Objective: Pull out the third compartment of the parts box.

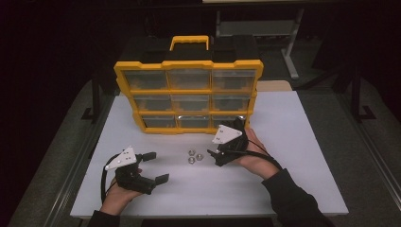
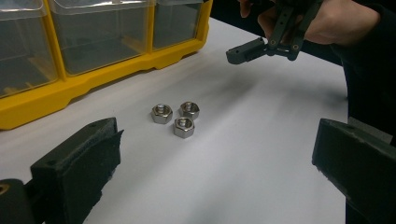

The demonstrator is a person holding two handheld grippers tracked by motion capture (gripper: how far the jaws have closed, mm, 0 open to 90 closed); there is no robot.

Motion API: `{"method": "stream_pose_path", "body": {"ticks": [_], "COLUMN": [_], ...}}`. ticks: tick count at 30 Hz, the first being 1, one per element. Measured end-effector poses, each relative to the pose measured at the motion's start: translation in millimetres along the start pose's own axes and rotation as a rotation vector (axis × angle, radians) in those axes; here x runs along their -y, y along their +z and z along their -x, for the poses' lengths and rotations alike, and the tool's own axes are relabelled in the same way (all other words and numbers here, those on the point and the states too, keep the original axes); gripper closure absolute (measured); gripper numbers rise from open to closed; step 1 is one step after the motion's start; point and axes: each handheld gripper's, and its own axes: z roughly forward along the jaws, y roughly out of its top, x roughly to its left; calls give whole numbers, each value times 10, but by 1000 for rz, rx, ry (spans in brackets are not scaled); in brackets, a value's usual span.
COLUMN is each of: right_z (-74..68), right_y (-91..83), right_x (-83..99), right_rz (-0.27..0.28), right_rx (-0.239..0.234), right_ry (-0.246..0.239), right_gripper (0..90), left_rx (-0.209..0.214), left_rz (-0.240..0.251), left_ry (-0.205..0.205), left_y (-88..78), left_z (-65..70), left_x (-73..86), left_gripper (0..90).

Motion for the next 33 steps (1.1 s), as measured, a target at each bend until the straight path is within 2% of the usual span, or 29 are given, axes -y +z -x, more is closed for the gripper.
{"method": "stream_pose_path", "body": {"ticks": [11,12,16,21,31,33], "right_z": [-11,-5,-16,-33,-55,-65], "right_y": [8,8,8,16,26,30], "right_x": [-9,-11,-18,-34,-60,-68], "right_rz": [-18,-24,-33,-40,-61,-64], "right_rx": [20,24,34,57,74,81], "right_ry": [-31,-57,-62,-108,-139,-153], "right_gripper": [0,0,0,0,0,0], "left_rx": [3,1,1,5,2,3], "left_rz": [1,1,4,3,-1,2], "left_ry": [-7,-3,-2,-6,1,-9], "left_y": [5,-2,-1,13,2,6], "left_z": [9,4,5,6,-3,3], "left_x": [2,-1,-6,1,-2,5], "left_gripper": [6,6,5,6,6,5]}}
